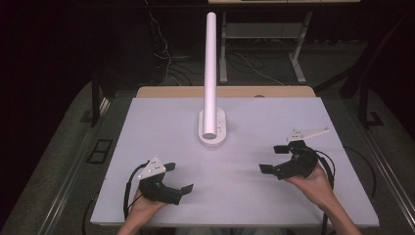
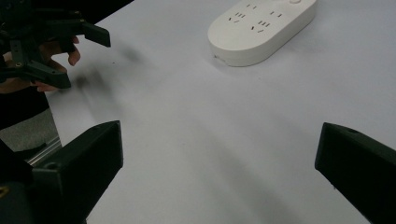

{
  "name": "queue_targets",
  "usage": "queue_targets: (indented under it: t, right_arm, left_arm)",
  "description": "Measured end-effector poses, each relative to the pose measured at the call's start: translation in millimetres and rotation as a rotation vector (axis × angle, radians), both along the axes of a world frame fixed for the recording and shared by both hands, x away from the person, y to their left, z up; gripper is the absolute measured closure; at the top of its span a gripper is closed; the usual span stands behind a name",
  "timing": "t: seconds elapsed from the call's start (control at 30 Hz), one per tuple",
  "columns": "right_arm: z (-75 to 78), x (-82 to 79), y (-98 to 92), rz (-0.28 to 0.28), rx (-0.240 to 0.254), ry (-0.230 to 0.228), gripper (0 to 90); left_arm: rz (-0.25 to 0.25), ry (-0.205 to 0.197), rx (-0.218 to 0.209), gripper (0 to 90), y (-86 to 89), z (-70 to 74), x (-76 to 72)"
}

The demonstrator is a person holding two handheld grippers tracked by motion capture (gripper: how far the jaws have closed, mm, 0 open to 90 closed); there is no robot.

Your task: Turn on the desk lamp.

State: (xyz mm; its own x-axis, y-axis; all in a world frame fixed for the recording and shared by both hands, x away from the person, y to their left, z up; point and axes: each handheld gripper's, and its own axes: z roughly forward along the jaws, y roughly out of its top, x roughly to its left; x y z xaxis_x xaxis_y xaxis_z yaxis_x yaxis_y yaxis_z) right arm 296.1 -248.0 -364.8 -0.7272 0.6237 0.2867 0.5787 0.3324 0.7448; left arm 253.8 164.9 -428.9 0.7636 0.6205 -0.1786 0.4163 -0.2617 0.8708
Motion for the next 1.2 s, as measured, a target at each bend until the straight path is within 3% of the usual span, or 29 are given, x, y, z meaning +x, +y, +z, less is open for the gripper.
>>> queue_targets:
  t: [1.2]
  right_arm:
    - [20.9, 55.1, 43.4, 0.059, -0.037, 0.001, 0.8]
  left_arm:
    - [-0.003, 0.004, -0.003, 0.0, 0.7, -0.3, 0.6]
